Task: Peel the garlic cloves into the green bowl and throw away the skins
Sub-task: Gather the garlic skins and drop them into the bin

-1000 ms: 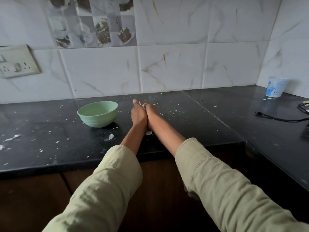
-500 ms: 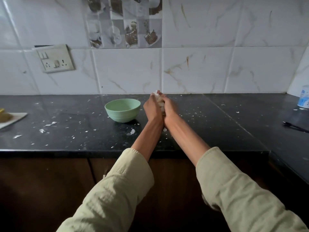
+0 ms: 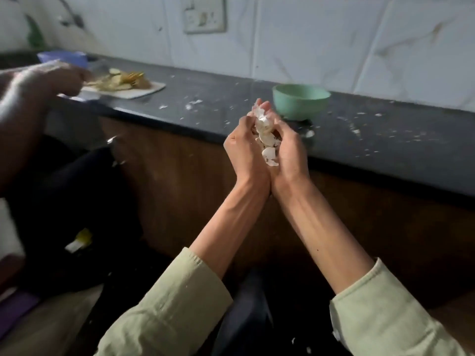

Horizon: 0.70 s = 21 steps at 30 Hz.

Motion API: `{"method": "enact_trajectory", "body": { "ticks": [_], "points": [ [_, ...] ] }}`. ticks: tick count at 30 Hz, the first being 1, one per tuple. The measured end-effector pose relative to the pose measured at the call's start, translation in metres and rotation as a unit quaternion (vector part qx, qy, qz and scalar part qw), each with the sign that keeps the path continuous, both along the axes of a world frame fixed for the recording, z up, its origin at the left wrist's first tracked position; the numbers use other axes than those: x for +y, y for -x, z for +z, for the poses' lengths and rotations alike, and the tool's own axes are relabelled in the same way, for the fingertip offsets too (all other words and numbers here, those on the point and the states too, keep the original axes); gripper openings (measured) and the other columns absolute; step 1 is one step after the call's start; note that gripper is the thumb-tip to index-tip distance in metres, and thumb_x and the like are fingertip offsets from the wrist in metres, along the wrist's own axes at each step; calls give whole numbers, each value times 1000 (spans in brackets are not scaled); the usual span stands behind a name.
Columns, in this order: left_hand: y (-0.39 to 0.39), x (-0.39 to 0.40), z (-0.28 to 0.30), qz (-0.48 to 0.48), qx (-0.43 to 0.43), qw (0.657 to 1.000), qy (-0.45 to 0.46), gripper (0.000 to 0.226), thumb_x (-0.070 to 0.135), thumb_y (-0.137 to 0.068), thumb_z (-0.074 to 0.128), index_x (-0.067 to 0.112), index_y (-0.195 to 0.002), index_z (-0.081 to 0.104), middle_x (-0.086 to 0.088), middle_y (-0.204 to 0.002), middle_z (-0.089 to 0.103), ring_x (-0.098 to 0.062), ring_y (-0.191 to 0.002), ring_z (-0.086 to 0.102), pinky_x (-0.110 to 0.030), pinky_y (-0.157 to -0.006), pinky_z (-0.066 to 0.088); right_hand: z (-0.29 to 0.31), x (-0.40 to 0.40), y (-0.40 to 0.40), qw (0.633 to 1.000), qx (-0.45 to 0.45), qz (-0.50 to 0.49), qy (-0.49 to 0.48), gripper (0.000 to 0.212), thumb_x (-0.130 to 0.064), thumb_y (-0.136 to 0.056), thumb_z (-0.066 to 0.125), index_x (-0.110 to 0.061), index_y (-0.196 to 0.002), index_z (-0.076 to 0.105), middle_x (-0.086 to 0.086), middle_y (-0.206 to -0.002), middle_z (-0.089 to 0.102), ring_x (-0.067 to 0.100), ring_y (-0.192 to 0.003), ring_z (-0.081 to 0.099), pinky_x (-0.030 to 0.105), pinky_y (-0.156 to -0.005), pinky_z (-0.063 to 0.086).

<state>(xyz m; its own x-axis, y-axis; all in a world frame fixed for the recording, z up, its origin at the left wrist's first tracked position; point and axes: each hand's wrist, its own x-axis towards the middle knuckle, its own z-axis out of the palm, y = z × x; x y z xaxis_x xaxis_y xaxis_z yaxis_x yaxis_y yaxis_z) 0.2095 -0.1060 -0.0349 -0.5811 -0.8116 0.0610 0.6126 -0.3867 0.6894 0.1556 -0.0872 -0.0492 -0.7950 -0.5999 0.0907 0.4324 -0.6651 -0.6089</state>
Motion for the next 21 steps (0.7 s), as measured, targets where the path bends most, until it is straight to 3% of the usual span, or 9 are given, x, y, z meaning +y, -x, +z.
{"method": "enact_trajectory", "body": {
  "ticks": [2,5,8,12,15,17,19,21],
  "points": [
    [-31,-24,-16,48,-15,999,-8,29,7,-97,56,11,-74,73,2,-69,69,-12,-66,63,-23,-59,51,-17,-25,-32,999,-2,34,-6,37,-17,-105,52,-2,-137,61,16,-139,64,25,-119,65,35,-99,54],
    [-74,-60,-46,102,-35,994,-16,30,9,-96,54,11,-73,75,-3,-80,72,-19,-81,65,-30,-70,53,-48,-62,-77,996,3,87,-36,38,-20,-106,48,-2,-137,61,22,-136,64,31,-118,64,39,-101,52],
    [-110,-91,-85,138,-77,987,-39,33,14,-96,54,16,-71,75,-2,-79,71,-19,-77,64,-34,-71,52,-85,-90,-114,989,-16,122,-81,40,-22,-104,52,0,-137,62,23,-135,65,33,-119,66,42,-104,53],
    [-135,-126,-160,177,-128,969,-113,38,12,-96,55,16,-64,74,1,-70,71,-11,-64,65,-32,-66,51,-154,-123,-146,969,-123,175,-121,39,-18,-103,53,0,-136,62,17,-115,71,25,-100,72,32,-79,62],
    [-144,-141,-223,196,-161,952,-171,36,7,-98,53,-3,-68,71,3,-62,69,-9,-59,65,-28,-62,53,-217,-143,-154,953,-178,181,-166,27,-14,-104,50,-4,-125,64,11,-103,70,20,-91,71,29,-76,62],
    [-143,-152,-262,182,-171,945,-212,40,7,-96,51,2,-64,74,-5,-76,77,-16,-73,74,-35,-73,60,-259,-157,-154,939,-219,171,-203,21,-13,-104,49,-4,-110,68,10,-98,71,21,-89,70,31,-77,60],
    [-137,-165,-302,170,-196,933,-250,40,10,-92,54,11,-61,79,-13,-91,80,-26,-88,77,-45,-91,60,-300,-167,-149,922,-269,153,-233,24,-11,-105,47,-4,-112,68,10,-98,71,22,-90,70,33,-78,57],
    [-126,-180,-347,172,-266,908,-273,31,18,-89,58,12,-67,79,-8,-85,79,-25,-83,74,-43,-89,59,-337,-176,-141,908,-273,137,-285,28,-8,-105,42,-5,-119,66,7,-99,69,18,-86,70,30,-76,55]
  ]
}}
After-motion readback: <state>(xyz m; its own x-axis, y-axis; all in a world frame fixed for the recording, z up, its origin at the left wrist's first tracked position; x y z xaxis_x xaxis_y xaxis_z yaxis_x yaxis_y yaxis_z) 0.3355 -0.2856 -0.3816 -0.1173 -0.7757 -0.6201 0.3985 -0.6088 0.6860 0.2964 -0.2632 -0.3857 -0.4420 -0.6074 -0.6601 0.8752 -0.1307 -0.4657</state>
